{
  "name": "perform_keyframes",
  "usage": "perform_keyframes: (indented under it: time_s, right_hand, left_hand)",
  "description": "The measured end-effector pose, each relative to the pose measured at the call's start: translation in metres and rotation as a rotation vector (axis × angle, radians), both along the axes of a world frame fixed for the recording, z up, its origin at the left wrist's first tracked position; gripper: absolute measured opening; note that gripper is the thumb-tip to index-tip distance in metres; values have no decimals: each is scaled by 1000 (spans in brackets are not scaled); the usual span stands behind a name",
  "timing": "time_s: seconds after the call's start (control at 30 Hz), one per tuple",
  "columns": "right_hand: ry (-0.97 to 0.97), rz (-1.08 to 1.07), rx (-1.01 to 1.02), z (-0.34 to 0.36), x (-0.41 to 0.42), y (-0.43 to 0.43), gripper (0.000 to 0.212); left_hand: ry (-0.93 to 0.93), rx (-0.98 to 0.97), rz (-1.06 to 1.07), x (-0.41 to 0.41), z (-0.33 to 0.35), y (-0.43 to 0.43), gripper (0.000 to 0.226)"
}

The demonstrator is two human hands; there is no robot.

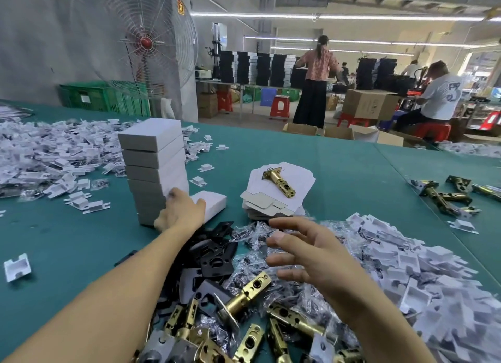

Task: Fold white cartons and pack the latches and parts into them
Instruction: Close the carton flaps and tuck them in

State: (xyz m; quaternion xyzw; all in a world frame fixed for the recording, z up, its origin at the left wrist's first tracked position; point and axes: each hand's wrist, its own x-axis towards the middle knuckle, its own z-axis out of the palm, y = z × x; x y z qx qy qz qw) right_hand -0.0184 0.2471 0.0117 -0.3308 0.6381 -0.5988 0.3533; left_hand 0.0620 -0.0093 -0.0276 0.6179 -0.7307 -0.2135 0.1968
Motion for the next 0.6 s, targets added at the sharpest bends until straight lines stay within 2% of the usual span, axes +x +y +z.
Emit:
perform_keyframes:
  time_s: [0.1,0.2,0.3,0.47,0.6]
  right_hand:
    - [4,5,-2,0,0,1,18]
    - [-2,8,-10,0,0,1,18]
    - [-9,11,-17,-1,-2,1,18]
    - [-19,11,-12,-3,-3,-2,16]
    - [-5,21,12,-6,-2,-3,14]
  left_hand:
    - [-239,-108,-130,2,0,-2,42]
    - [-347,-219,-279,-2,2,-4,29]
    - [-389,-214,-407,-3,3,-8,35]
    - [-591,-187,-608,-5,5,-23,48]
    - [-614,-128,-649,-11,0,-30,56]
